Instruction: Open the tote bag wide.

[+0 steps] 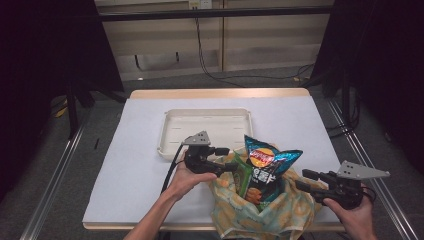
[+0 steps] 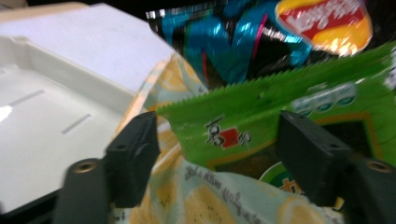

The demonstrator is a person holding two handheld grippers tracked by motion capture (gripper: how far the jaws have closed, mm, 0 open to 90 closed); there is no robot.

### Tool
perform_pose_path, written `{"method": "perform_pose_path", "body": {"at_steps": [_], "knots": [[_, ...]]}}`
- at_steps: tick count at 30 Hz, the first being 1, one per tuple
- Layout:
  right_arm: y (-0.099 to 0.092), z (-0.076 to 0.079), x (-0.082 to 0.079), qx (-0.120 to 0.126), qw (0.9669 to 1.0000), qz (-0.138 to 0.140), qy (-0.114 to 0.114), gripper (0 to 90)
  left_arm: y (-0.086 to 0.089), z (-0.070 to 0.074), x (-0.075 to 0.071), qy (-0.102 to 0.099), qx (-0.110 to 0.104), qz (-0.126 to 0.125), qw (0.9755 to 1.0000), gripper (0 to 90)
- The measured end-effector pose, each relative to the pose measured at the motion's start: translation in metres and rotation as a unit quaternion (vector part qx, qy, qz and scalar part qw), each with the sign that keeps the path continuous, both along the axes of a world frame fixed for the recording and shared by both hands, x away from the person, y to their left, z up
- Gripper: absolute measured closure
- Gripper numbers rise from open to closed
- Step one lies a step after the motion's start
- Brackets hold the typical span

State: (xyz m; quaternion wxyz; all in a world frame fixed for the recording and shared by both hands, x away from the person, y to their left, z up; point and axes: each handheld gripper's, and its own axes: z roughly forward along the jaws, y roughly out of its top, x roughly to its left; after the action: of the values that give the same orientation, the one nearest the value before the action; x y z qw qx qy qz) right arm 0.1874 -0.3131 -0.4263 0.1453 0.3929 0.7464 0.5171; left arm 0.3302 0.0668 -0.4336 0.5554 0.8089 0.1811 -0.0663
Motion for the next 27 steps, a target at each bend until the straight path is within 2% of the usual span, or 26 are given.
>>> {"method": "perform_pose_path", "body": {"at_steps": [5,7,8,10,11,14,19,24,27], "knots": [[-0.001,0.0,0.001,-0.001,1.0,-0.002,0.001,49.3,-0.006,-0.009,0.006,0.013,0.003,-0.012,0.9998,15.5],[0.0,-0.001,0.002,-0.003,1.0,-0.001,0.001,49.3,-0.005,-0.01,0.006,0.012,0.005,-0.016,0.9998,12.5],[0.0,-0.001,0.002,-0.004,1.0,0.0,0.0,49.3,-0.006,-0.01,0.007,0.018,-0.004,-0.031,0.9994,11.8],[0.0,-0.001,0.002,-0.004,1.0,-0.002,0.001,49.2,-0.007,-0.01,0.005,0.018,-0.013,-0.046,0.9987,11.7],[0.0,-0.001,0.002,-0.005,1.0,-0.001,0.0,49.0,-0.007,-0.009,0.003,0.011,-0.009,-0.048,0.9988,12.2],[0.001,-0.001,0.002,-0.006,1.0,-0.004,0.003,48.8,-0.01,-0.007,0.001,0.01,-0.011,-0.059,0.9981,11.2],[0.001,-0.001,0.002,-0.008,1.0,-0.003,0.003,48.8,-0.011,-0.01,0.001,0.016,-0.005,-0.057,0.9983,6.6],[0.002,-0.001,0.003,-0.009,1.0,-0.001,0.003,48.8,-0.01,-0.003,-0.001,0.01,-0.008,-0.038,0.9992,7.2],[0.003,-0.001,0.002,-0.011,0.9999,0.0,0.004,48.8,-0.005,0.011,-0.005,-0.013,-0.021,-0.016,0.9996,9.4]]}}
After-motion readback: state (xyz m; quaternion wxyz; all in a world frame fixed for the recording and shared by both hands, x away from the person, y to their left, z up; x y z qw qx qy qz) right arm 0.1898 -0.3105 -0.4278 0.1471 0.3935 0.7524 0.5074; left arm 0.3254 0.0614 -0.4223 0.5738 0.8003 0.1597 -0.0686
